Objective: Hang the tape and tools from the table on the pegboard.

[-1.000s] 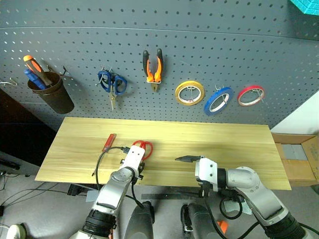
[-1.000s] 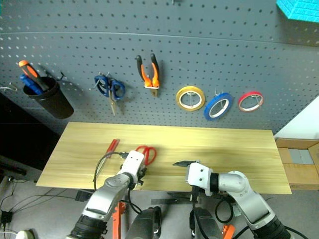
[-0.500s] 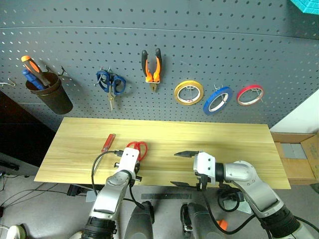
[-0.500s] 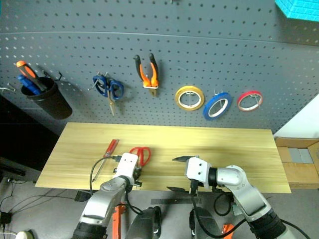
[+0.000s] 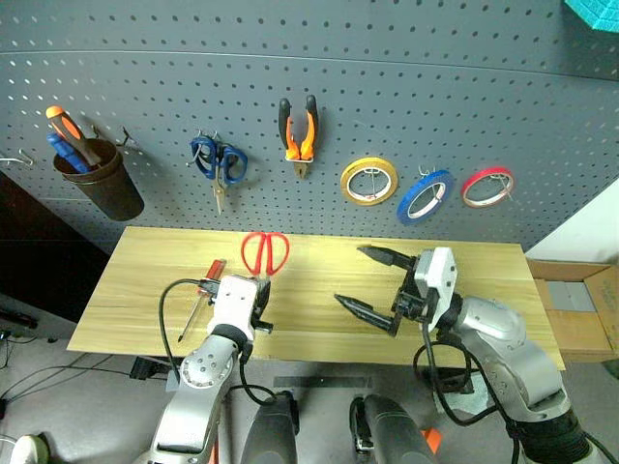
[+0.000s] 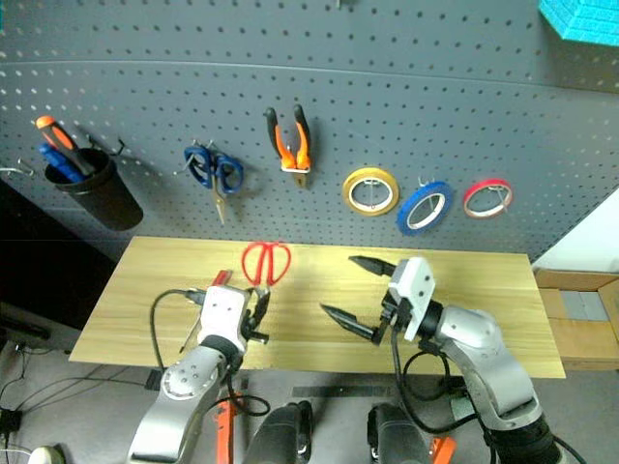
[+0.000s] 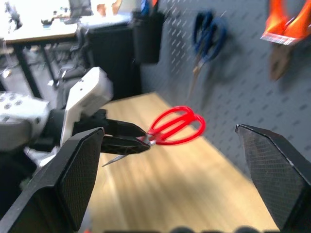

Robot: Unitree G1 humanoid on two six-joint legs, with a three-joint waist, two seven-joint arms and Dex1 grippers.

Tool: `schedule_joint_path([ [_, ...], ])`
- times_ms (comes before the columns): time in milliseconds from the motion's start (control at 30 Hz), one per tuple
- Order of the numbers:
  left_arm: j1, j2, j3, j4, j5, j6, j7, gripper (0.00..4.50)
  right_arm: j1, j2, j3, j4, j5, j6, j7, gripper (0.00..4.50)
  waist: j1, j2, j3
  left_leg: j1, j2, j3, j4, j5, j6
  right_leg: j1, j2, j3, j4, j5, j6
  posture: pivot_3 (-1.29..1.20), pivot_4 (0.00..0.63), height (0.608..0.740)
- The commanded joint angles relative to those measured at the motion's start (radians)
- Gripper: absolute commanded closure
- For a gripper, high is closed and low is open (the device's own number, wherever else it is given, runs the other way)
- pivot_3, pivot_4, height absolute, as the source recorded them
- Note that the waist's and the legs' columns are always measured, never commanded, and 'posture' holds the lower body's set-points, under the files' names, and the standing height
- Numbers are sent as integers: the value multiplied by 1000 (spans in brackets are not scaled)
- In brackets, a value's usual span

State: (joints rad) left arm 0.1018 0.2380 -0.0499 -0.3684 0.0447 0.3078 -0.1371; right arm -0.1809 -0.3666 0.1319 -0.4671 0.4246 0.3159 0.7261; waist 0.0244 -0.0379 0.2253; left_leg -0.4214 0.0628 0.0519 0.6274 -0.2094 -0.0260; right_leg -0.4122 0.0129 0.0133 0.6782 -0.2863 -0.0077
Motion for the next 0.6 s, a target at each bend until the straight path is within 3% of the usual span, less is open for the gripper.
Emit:
schedule_joint_path([
  [33, 18, -28, 18, -40, 10, -50, 37, 3453, -44, 45, -34, -43, 59, -31, -21, 0, 1, -1, -13, 0, 0, 0, 0, 0, 0, 0, 0, 0, 0, 0, 0, 154, 96, 740],
  [333, -42, -60, 39, 9, 13, -123, 59, 3453, -153, 155, -53, 7, 97, -60, -77, 0, 2, -7, -79, 3, 0, 0, 1, 0, 0, 3, 1, 0, 1, 0, 0, 162, 40, 740],
  [600, -96, -60, 69, 26, 28, -222, 79, 3453, -184, 181, -56, 37, 94, -104, -71, 0, 3, -9, -115, 6, 0, 2, 2, 0, 0, 4, 1, 2, 2, 1, -1, 142, 21, 740],
])
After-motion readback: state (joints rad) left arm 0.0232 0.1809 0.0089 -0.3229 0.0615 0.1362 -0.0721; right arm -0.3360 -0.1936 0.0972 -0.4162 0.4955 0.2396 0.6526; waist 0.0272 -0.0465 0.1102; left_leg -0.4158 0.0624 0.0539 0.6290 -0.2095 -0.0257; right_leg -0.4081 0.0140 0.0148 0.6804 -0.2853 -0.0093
